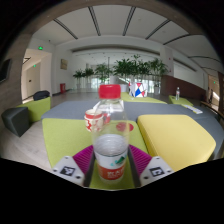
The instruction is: Pour water
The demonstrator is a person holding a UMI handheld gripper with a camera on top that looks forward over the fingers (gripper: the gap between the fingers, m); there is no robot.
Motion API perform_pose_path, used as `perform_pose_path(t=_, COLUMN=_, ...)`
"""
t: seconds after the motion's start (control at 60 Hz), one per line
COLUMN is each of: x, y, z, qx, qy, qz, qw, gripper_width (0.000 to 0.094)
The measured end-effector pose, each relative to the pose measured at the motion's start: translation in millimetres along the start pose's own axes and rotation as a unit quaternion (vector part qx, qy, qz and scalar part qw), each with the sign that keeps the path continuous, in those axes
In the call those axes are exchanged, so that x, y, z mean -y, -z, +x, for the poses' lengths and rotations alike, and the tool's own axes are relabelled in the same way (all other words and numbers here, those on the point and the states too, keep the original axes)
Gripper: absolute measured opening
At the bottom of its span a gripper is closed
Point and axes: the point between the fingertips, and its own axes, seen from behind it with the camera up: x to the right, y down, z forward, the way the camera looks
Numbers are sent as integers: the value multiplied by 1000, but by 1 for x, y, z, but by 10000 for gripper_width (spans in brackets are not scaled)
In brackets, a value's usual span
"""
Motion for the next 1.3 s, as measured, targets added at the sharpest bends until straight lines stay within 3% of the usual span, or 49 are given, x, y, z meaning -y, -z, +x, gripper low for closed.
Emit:
perform_pose_path(t=0.033, x=1, y=-2, z=0, qx=1, qy=-1, qz=6, qw=1000, gripper_width=515)
perform_pose_path(t=0.183, x=10, y=-5, z=1, qx=0, qy=8, qz=26, qw=1000, gripper_width=391)
perform_pose_path(t=0.2, x=11, y=-5, z=2, qx=-1, qy=8, qz=27, qw=1000, gripper_width=409)
perform_pose_path(t=0.217, x=11, y=-5, z=2, qx=-1, qy=9, qz=27, qw=1000, gripper_width=363)
perform_pose_path(t=0.433, x=42, y=-14, z=40, qx=-42, qy=44, qz=45, qw=997, gripper_width=360)
perform_pose_path(t=0.7, x=193, y=-63, z=145, qx=-180, qy=256, qz=136, qw=940, gripper_width=362)
perform_pose_path(t=0.817, x=262, y=-90, z=154, qx=-231, qy=403, qz=163, qw=870, gripper_width=364)
perform_pose_path(t=0.983, x=321, y=-137, z=99, qx=-250, qy=619, qz=204, qw=716, gripper_width=360)
perform_pose_path(t=1.083, x=314, y=-161, z=50, qx=-229, qy=728, qz=214, qw=609, gripper_width=358)
perform_pose_path(t=1.3, x=249, y=-220, z=-2, qx=-175, qy=872, qz=201, qw=411, gripper_width=360)
